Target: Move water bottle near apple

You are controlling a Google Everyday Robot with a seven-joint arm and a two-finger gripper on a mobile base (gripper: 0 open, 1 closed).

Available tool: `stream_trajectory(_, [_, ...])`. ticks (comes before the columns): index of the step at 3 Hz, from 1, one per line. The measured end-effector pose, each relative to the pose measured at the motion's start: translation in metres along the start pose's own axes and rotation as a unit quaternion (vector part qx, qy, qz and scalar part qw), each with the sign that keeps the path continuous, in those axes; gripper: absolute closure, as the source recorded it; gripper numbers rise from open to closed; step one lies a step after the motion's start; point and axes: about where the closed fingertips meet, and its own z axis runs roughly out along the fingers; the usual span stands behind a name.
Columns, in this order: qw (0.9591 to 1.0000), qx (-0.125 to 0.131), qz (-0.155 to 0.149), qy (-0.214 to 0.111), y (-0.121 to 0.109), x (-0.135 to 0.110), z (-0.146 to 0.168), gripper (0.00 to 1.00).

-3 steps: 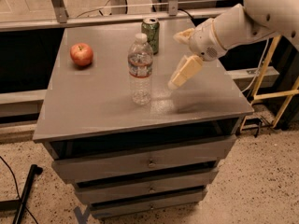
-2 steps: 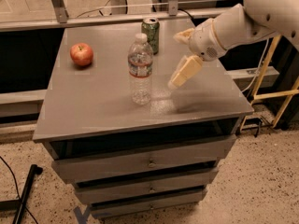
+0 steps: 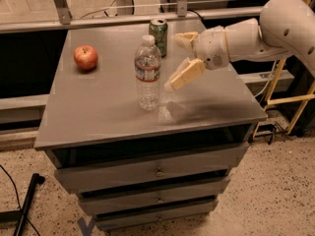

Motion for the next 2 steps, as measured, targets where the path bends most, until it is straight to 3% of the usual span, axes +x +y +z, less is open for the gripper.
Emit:
stream_trajectory(1, [0.9995, -0.019, 0.013, -0.02, 0.009, -0.013, 0.009, 0.0])
stream_trajectory(2, [0.9982, -0.048, 0.036, -0.002, 0.021, -0.021, 0.018, 0.0])
